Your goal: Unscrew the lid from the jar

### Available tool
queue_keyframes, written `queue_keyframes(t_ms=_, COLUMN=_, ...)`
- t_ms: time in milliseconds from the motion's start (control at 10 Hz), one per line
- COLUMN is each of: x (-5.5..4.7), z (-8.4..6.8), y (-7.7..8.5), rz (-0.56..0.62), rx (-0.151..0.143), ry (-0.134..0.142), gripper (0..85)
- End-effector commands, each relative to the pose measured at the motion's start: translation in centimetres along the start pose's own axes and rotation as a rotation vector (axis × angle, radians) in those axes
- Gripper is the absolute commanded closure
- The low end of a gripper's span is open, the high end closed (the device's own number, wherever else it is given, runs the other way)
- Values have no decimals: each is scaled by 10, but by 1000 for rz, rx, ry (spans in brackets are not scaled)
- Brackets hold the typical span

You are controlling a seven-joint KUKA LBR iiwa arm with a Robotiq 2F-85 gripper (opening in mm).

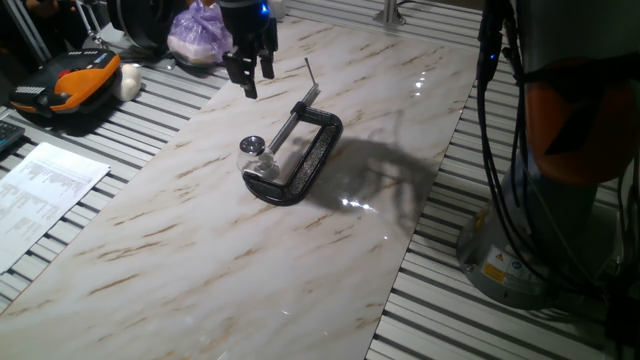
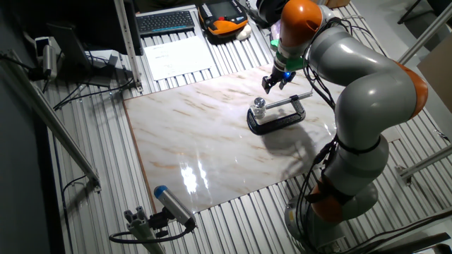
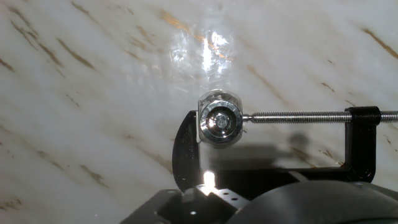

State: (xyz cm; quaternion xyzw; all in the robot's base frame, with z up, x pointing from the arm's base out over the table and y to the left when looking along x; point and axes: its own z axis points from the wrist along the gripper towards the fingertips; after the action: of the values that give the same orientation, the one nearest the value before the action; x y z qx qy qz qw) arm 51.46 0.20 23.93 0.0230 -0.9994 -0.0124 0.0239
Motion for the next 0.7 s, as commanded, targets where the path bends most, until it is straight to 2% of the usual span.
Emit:
queue_keyframes(t_ms=0, x=0, z=0, y=0, rz=0, rx=0, ry=0, gripper=850)
queue_keyframes(t_ms=600, x=0, z=1, y=0, rz=3, rx=4, ry=-13, gripper=850)
